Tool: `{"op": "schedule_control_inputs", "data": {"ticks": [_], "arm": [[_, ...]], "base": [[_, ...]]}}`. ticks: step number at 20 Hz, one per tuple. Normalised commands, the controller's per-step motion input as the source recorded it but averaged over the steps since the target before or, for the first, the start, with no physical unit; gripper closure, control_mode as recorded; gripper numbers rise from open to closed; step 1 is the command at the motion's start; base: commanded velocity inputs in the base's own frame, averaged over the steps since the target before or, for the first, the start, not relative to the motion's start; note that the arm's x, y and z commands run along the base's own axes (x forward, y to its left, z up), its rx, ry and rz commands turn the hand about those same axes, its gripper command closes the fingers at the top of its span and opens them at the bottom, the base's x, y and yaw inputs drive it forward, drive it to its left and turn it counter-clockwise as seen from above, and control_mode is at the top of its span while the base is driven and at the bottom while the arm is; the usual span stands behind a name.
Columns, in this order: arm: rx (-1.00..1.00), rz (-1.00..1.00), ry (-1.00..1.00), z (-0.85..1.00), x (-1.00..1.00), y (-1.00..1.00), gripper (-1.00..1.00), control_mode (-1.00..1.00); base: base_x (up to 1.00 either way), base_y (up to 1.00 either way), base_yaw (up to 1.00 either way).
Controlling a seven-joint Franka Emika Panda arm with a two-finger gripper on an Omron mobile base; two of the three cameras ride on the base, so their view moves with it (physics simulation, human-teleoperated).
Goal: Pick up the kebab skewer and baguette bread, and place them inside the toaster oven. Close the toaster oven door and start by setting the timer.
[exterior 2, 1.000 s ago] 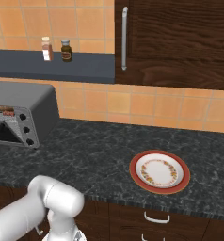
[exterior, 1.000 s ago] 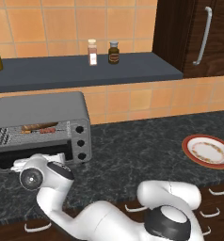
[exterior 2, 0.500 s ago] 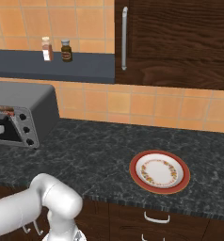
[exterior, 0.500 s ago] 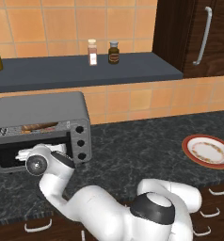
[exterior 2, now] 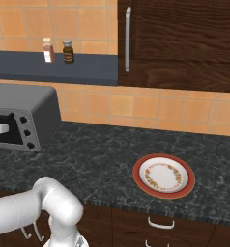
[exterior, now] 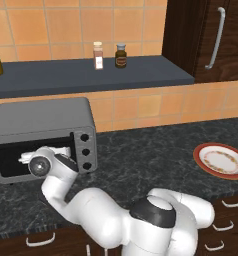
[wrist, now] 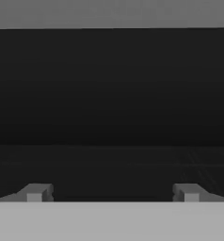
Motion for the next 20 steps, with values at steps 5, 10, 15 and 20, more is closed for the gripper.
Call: {"op": "schedule_control_inputs", "data": {"ticks": [5, 10, 15, 20], "arm": [[0.0, 0.0, 0.04, 0.0, -0.02, -0.02, -1.0, -1.0], [0.0, 0.0, 0.0, 0.0, -0.26, -0.32, -1.0, -1.0], [0.0, 0.0, 0.0, 0.01, -0.66, -0.6, -1.0, -1.0], [0.0, 0.0, 0.0, 0.24, -0.43, -0.54, -1.0, -1.0]], "base": [[0.0, 0.0, 0.0], [0.0, 0.0, 0.0], [0.0, 0.0, 0.0], [0.0, 0.0, 0.0]]}}
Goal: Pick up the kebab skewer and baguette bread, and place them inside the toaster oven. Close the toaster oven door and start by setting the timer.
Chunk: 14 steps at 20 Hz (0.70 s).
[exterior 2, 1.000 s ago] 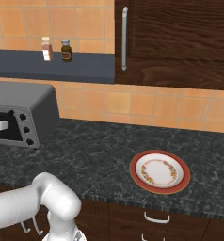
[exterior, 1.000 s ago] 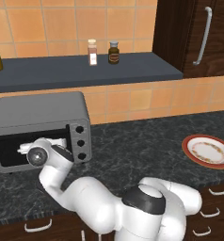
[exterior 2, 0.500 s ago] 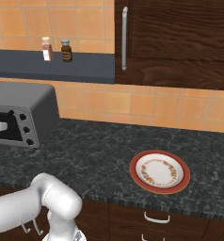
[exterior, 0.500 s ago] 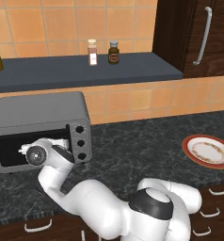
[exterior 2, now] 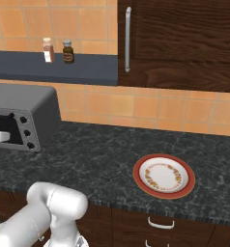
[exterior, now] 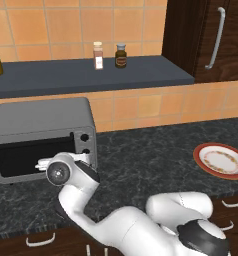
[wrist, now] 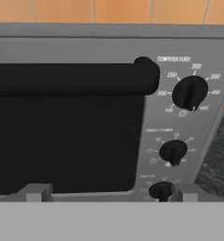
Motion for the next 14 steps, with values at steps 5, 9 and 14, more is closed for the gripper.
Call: {"op": "schedule_control_inputs", "data": {"ticks": [5, 9, 14], "arm": [[0.0, 0.0, 0.0, 0.2, -0.11, -0.41, -1.0, -1.0], [0.0, 0.0, 0.0, 0.05, 0.02, -0.13, -1.0, -1.0], [0.0, 0.0, 0.0, 0.0, 0.12, -0.14, -1.0, -1.0]], "base": [[0.0, 0.0, 0.0], [0.0, 0.0, 0.0], [0.0, 0.0, 0.0]]}}
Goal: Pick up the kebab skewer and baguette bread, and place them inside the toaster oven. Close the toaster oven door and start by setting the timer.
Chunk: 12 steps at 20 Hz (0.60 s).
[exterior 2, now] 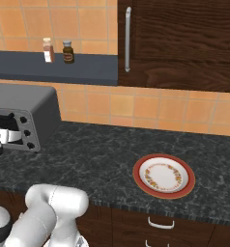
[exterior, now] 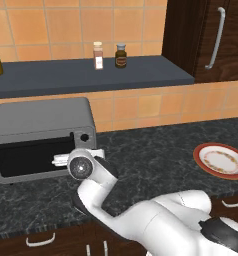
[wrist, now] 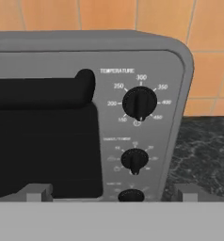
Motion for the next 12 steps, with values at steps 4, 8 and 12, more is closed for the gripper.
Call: {"op": "schedule_control_inputs", "data": {"ticks": [4, 8, 12], "arm": [[0.0, 0.02, -0.03, 0.0, 0.15, -0.19, -1.0, -1.0], [0.0, 0.08, -0.11, -0.01, 0.1, -0.18, -1.0, -1.0], [0.01, 0.08, -0.03, -0.07, 0.26, -0.09, -1.0, -1.0]], "base": [[0.0, 0.0, 0.0], [0.0, 0.0, 0.0], [0.0, 0.0, 0.0]]}}
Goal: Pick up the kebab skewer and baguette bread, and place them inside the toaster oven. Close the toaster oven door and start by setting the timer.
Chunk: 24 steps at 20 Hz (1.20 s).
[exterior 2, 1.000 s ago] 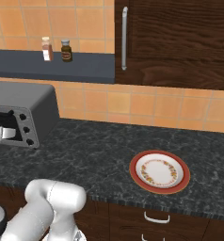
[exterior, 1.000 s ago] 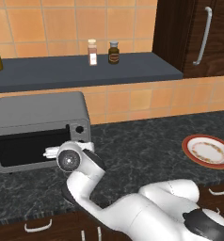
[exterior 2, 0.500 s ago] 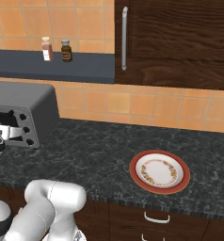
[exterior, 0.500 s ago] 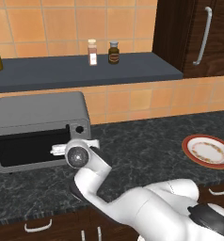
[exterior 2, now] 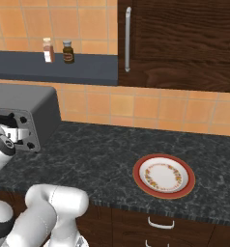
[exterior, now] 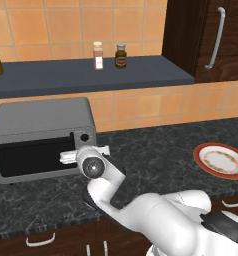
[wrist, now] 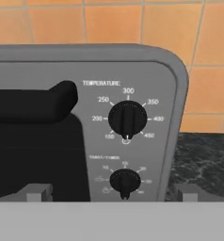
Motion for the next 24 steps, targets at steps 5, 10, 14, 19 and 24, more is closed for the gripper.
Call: {"op": "schedule_control_inputs", "data": {"ticks": [5, 10, 14, 19, 24], "arm": [[0.02, 0.07, 0.0, -0.17, 0.19, -0.08, -1.0, -1.0], [0.01, 0.04, 0.0, -0.14, 0.11, -0.05, -1.0, -1.0], [0.0, 0.0, -0.01, -0.09, 0.15, 0.0, -1.0, -1.0], [0.0, 0.0, -0.06, -0.16, 0.1, 0.0, -1.0, -1.0], [0.0, 0.0, -0.02, -0.19, 0.0, 0.0, -1.0, -1.0]], "base": [[0.0, 0.0, 0.0], [0.0, 0.0, 0.0], [0.0, 0.0, 0.0], [0.0, 0.0, 0.0], [0.0, 0.0, 0.0]]}}
